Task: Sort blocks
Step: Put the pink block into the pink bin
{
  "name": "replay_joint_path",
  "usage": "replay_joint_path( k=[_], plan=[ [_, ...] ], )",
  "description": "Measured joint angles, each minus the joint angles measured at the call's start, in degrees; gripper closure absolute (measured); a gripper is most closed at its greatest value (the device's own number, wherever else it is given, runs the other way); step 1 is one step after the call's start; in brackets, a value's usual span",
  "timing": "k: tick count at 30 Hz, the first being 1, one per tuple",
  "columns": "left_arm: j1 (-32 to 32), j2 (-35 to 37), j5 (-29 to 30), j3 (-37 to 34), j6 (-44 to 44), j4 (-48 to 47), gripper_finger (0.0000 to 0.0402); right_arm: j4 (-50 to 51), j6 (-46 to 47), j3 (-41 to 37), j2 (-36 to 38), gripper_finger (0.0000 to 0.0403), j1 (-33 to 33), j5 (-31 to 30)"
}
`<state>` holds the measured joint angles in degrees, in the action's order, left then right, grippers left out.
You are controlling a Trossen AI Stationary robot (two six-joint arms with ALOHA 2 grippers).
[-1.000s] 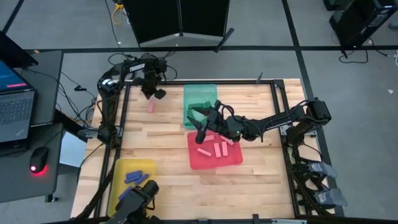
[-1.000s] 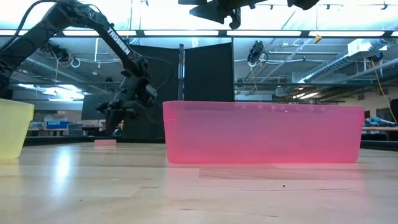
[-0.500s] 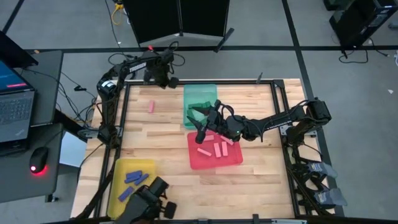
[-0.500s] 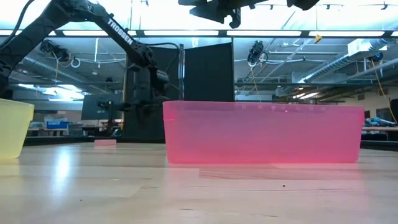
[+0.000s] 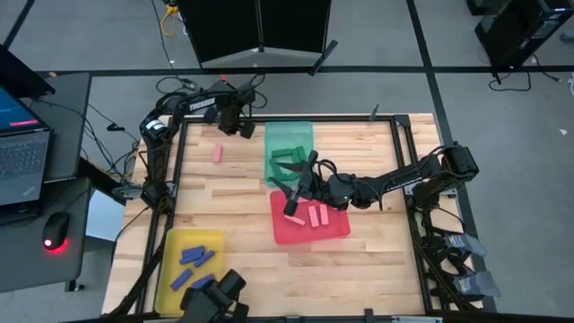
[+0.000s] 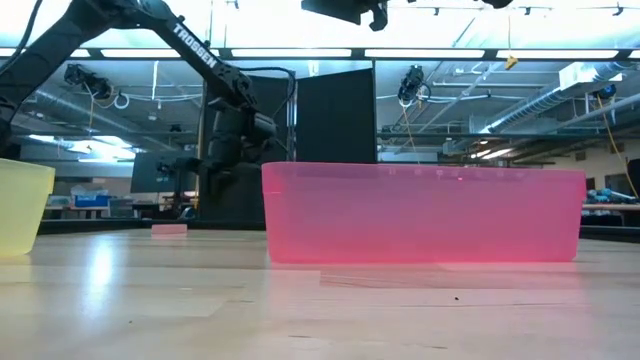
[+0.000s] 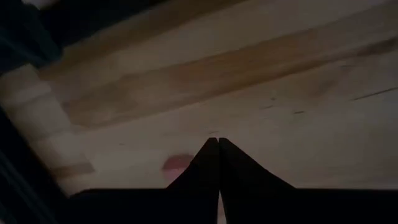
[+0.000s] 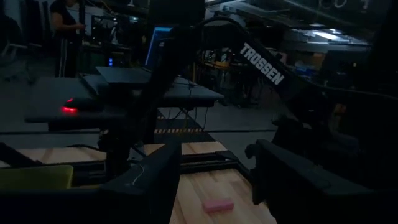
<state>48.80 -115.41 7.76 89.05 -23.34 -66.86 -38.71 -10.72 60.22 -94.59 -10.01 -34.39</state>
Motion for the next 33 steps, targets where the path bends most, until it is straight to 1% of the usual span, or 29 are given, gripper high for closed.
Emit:
replay_joint_path(
  k=[5,8,11,13,17,20,25,30,33],
  plan=[
    [1.2,4.4,-2.3,-8.6,-4.8,6.3,0.0398,0.4,-1.1,0.0,0.0,0.0185,-1.1,0.0],
    [1.7,8.4,-4.4,-14.2,-9.7,13.1,0.0398,1.0,-3.0,0.0,0.0,0.0185,-1.6,0.0],
    [1.9,11.8,-5.2,-19.0,-15.0,19.3,0.0398,0.9,-3.4,0.0,0.0,0.0185,-1.6,0.0],
    [2.2,13.8,-5.0,-21.6,-18.0,21.5,0.0398,1.1,-3.4,0.0,0.0,0.0185,-1.6,0.0],
    [2.6,16.5,-1.8,-26.1,-23.5,23.0,0.0398,1.4,-3.4,0.0,0.0,0.0185,-1.9,0.1],
    [3.2,17.9,-1.0,-28.7,-26.5,24.8,0.0398,1.9,-3.4,0.0,0.0,0.0185,-2.5,0.1],
    [4.1,18.1,-0.9,-31.4,-29.9,24.4,0.0398,2.5,-3.4,0.0,0.0,0.0185,-3.1,1.6],
    [5.0,18.1,-0.9,-33.0,-33.6,27.3,0.0398,3.5,-3.4,0.0,0.0,0.0185,-4.0,1.6],
    [4.9,18.0,0.1,-32.7,-34.0,28.0,0.0398,4.3,-3.4,0.0,0.0,0.0185,-4.5,1.7]
  ],
)
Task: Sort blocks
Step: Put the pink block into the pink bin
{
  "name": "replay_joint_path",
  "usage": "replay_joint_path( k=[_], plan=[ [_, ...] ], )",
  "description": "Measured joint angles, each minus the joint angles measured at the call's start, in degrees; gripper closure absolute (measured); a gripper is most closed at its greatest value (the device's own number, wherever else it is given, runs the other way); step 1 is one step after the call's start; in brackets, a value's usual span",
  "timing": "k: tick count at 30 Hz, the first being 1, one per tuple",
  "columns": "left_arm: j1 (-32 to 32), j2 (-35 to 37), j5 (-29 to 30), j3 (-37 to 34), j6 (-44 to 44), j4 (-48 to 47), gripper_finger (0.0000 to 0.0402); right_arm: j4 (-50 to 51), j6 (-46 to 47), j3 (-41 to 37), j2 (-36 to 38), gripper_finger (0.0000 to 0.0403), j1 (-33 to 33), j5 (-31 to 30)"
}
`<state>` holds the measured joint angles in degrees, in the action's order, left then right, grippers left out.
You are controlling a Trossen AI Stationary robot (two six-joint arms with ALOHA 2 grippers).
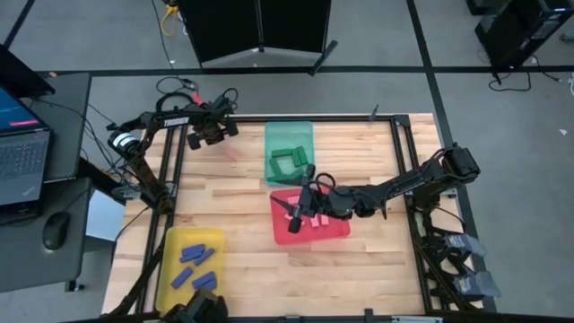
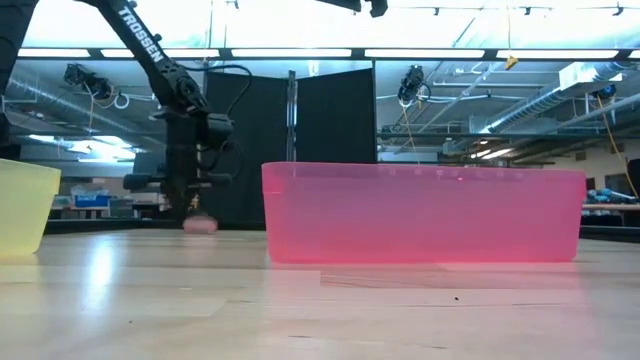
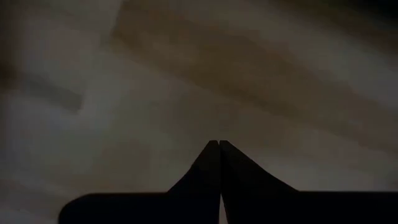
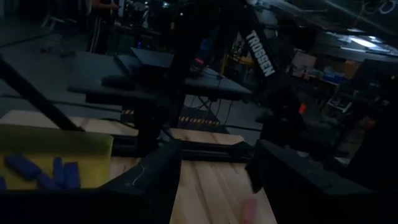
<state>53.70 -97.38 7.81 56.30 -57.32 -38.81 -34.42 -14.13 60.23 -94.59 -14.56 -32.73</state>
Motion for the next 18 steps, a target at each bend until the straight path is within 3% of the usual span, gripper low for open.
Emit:
replay_joint_path(
  k=[10,15,18],
  plan=[
    [-1.5,0.0,-0.2,0.1,1.4,3.1,0.0398,1.6,0.0,0.0,0.0,0.0185,0.3,0.0],
    [-4.2,0.0,-4.8,0.1,3.2,9.9,0.0398,1.1,0.0,0.0,0.0,0.0185,1.1,1.2],
    [-5.9,0.0,-4.8,0.1,3.4,8.6,0.0398,0.3,0.0,0.0,0.0,0.0185,1.3,1.3]
  ],
)
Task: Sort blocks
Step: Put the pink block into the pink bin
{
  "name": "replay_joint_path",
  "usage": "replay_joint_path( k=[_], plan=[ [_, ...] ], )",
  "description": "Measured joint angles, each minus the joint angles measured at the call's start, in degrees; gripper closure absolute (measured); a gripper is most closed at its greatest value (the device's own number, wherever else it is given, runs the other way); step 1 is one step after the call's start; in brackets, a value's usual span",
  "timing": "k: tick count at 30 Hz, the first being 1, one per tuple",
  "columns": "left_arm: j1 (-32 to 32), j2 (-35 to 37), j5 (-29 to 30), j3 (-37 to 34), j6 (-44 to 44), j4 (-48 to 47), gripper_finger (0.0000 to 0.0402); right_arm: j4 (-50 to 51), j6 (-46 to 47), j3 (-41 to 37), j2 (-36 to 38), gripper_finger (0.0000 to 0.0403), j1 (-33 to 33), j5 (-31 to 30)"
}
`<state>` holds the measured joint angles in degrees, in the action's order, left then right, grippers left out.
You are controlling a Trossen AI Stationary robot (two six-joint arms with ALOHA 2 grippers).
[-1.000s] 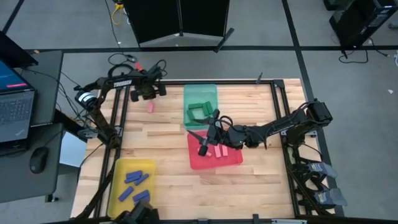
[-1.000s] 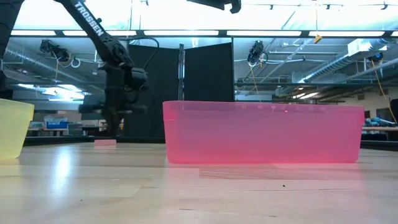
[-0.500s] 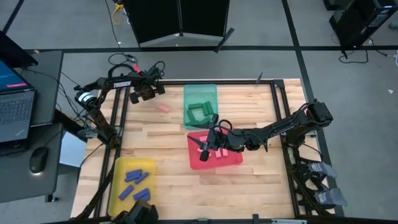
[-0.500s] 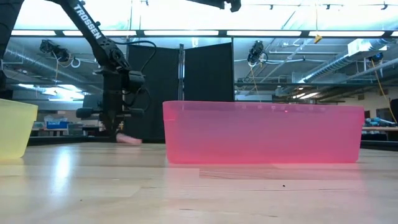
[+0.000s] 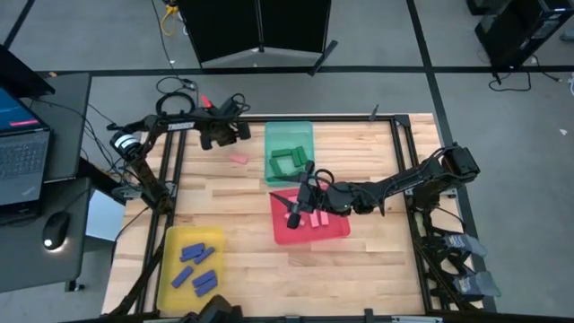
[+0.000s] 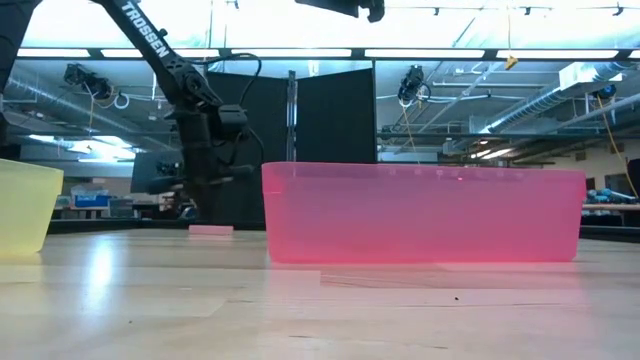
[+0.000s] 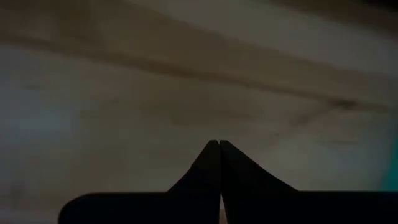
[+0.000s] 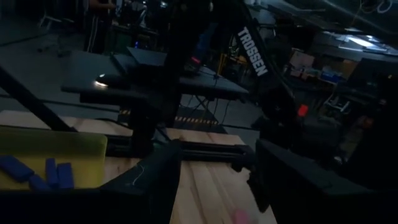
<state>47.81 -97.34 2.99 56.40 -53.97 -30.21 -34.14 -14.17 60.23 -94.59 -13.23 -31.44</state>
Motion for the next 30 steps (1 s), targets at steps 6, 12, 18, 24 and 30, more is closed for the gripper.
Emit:
replay_joint_path(
  k=[6,12,18,24,30],
  plan=[
    [-2.6,-0.2,0.4,-0.5,-0.1,-4.0,0.0398,-1.6,-1.0,0.0,0.0,0.0185,0.1,0.0],
    [-5.3,-3.7,-0.9,-0.2,-0.2,-4.9,0.0398,-2.8,-1.1,0.0,0.0,0.0185,0.1,0.0],
    [-9.7,-4.9,2.0,0.0,0.4,-5.4,0.0398,-2.7,-1.0,0.0,0.1,0.0185,-0.2,0.0],
    [-14.3,-3.2,-0.2,0.8,0.0,-6.7,0.0398,-2.9,-1.0,0.0,0.1,0.0185,-0.3,0.1],
    [-18.3,-3.2,-0.9,0.8,0.2,-6.9,0.0398,-3.5,-0.6,0.0,0.1,0.0185,-0.3,0.1]
  ],
)
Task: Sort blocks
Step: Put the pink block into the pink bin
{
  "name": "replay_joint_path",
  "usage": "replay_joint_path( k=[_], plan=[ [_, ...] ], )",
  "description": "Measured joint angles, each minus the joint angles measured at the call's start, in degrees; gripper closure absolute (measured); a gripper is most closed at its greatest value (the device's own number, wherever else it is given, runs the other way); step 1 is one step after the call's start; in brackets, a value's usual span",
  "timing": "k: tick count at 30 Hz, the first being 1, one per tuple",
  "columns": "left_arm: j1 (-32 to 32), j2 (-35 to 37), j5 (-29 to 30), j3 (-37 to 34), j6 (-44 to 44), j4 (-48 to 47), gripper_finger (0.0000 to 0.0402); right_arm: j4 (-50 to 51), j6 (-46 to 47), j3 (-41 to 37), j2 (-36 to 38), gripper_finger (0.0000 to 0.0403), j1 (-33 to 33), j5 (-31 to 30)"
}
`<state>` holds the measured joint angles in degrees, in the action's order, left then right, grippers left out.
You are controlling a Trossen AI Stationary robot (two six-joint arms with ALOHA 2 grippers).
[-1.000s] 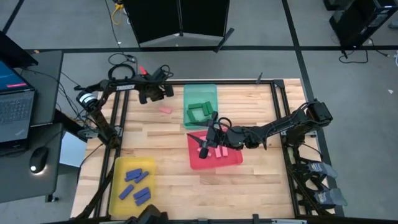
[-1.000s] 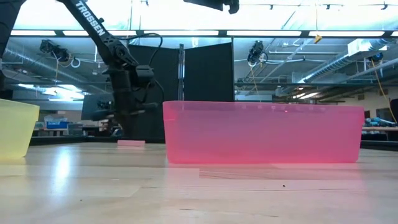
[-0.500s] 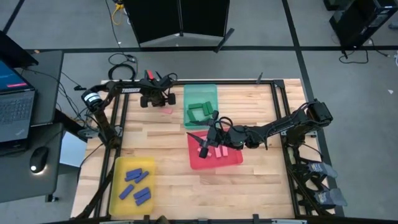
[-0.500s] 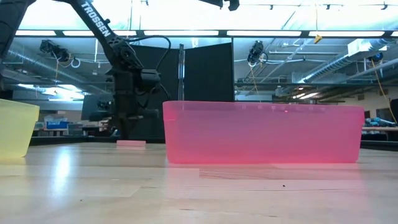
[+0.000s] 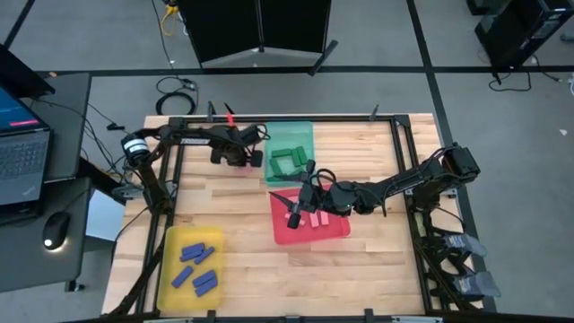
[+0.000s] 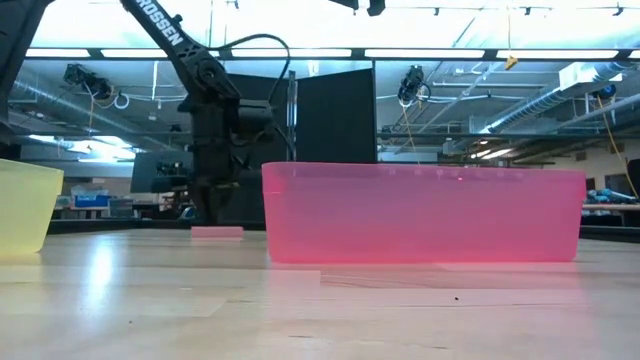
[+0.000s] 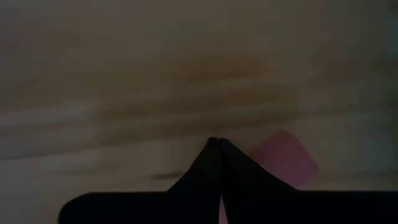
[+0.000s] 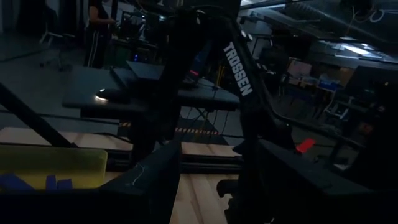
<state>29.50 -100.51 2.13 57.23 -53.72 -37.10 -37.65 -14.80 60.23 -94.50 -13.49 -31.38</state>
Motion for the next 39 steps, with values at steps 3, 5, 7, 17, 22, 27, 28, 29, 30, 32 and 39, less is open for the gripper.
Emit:
replay_joint_path(
  k=[3,5,7,17,22,27,28,29,30,32,39],
  plan=[
    [-2.3,0.0,0.0,0.0,0.1,-0.1,0.0398,-0.1,0.4,0.0,0.0,0.0185,0.0,0.0],
    [-3.6,0.0,0.4,0.0,-0.1,0.0,0.0398,0.0,1.1,0.0,0.0,0.0185,0.0,0.0],
    [-4.5,0.2,1.8,0.0,-0.4,0.0,0.0398,0.0,1.2,0.0,0.0,0.0185,0.0,0.0],
    [-4.9,9.2,6.0,-0.1,4.3,4.4,0.0391,14.4,4.6,3.7,0.0,0.0188,1.2,0.9],
    [-4.9,19.6,12.4,-0.1,8.4,4.5,0.0391,24.1,9.9,7.4,0.0,0.0188,4.5,8.1],
    [-6.5,32.2,16.8,-0.3,12.8,6.8,0.0390,30.7,10.8,9.3,0.0,0.0188,10.4,16.1],
    [-6.9,34.7,16.9,-0.7,13.8,7.9,0.0390,31.8,11.2,9.7,0.0,0.0188,11.8,18.2],
    [-7.5,37.0,17.1,-1.1,14.9,9.1,0.0390,32.8,11.7,10.1,0.0,0.0188,13.2,20.4],
    [-8.1,39.3,17.2,-1.5,16.0,10.5,0.0390,33.2,12.1,10.6,0.0,0.0188,14.4,22.4],
    [-9.2,43.4,17.4,-2.5,17.9,12.3,0.0390,33.3,12.2,11.9,-1.2,0.0188,16.4,24.9],
    [-12.4,53.9,17.7,-4.3,22.0,18.5,0.0390,43.0,7.9,26.6,-15.4,0.0186,20.0,31.3]
  ],
)
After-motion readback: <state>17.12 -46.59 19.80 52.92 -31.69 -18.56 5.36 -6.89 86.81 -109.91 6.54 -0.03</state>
